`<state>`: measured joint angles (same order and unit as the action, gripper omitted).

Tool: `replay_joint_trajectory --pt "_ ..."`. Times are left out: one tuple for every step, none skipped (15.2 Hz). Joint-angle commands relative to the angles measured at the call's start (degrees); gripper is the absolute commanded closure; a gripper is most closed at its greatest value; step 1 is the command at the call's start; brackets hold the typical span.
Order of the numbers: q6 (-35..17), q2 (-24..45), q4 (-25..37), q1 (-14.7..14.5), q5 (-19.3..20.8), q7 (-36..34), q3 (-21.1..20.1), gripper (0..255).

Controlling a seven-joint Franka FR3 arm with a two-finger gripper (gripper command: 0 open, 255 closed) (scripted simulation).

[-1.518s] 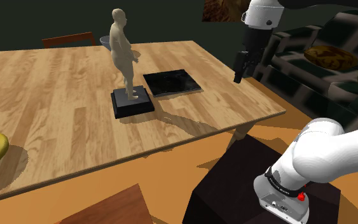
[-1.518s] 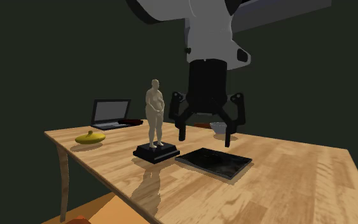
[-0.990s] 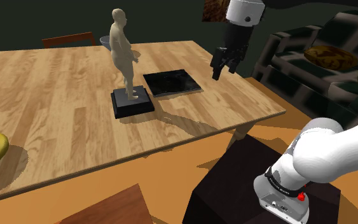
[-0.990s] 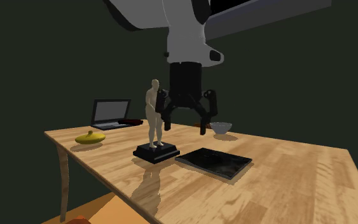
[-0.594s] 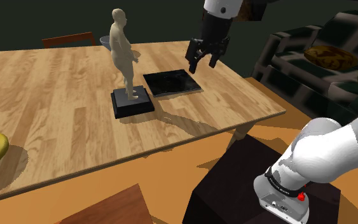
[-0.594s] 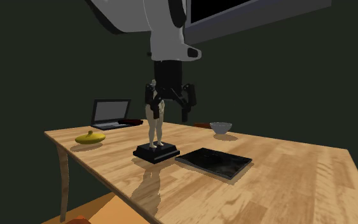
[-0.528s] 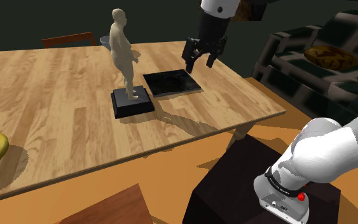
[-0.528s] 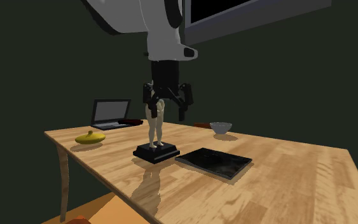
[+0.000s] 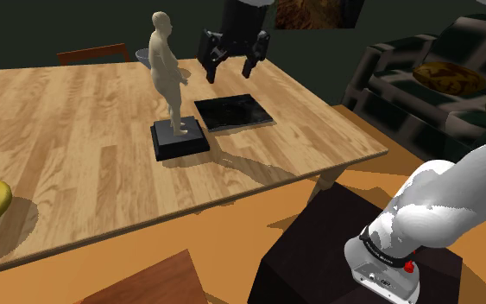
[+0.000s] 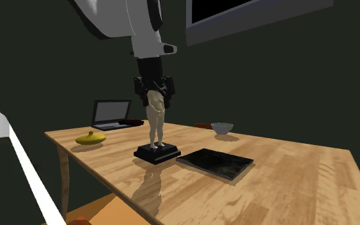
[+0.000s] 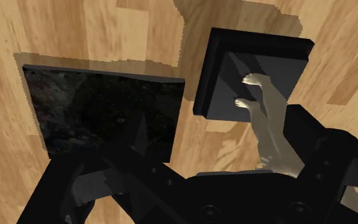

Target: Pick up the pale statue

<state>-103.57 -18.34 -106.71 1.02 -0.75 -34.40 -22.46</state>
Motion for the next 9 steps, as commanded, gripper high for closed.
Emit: replay_joint_trajectory --pt "-0.6 3.7 4.5 0.5 2.5 -3.4 -2.2 0" --pt "-0.7 5.5 6.7 0.5 3.9 -5.2 -3.3 0" --pt "-0.8 7.4 9.0 0.6 5.5 -7.1 -4.4 0" --pt "-0.7 9.4 11.4 0.5 7.2 -8.9 -5.5 0" --pt "-0.5 11.5 13.9 0.4 9.1 -10.8 -6.6 0" --pt "-0.2 13.6 16.6 0.2 11.2 -12.7 -7.7 0" --pt "0.3 15.9 19.5 -0.2 13.4 -14.5 -8.8 0" --pt "1.0 18.3 22.5 -0.8 15.8 -16.4 -9.7 0" --pt "1.8 20.9 25.7 -1.6 18.3 -18.2 -10.6 0"
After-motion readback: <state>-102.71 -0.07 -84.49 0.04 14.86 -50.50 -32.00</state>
